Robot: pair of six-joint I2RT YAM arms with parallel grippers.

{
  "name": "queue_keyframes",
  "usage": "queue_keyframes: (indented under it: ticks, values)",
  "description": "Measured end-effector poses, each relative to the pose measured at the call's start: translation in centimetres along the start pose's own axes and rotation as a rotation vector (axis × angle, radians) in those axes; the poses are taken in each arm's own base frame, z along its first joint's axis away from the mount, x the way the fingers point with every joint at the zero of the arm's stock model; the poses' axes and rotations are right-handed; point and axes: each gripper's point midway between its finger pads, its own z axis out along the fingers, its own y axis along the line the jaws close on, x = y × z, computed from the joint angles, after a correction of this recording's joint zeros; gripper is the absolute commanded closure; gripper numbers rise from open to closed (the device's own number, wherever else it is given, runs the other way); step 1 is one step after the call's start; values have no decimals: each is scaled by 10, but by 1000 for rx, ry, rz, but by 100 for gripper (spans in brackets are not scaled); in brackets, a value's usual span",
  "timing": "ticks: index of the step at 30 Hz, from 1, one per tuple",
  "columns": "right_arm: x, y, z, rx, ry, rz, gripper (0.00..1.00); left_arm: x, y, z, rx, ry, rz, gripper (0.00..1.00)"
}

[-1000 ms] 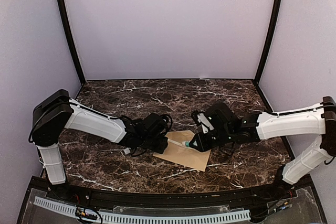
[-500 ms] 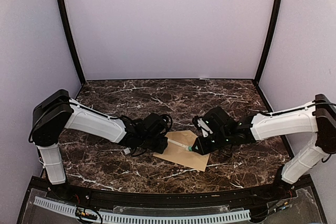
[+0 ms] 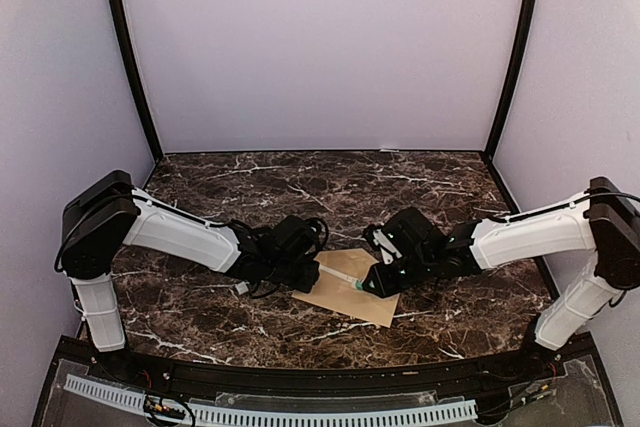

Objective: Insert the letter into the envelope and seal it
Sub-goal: Paint the envelope at the center of the board.

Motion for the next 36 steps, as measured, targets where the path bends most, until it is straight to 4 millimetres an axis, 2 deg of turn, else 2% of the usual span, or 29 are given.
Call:
queue_keyframes:
  ticks: [28,32,36]
  values:
    - [-21,22,19,-64,12,-49,100,-2,-3,2,11,-6,5,65]
    - [-25,23,11,-63,2,-50,100,-3,-5,3,20,-6,4,64]
    - [-37,28,-18,-71,-54,-52,100,-3,-5,3,20,-6,4,65]
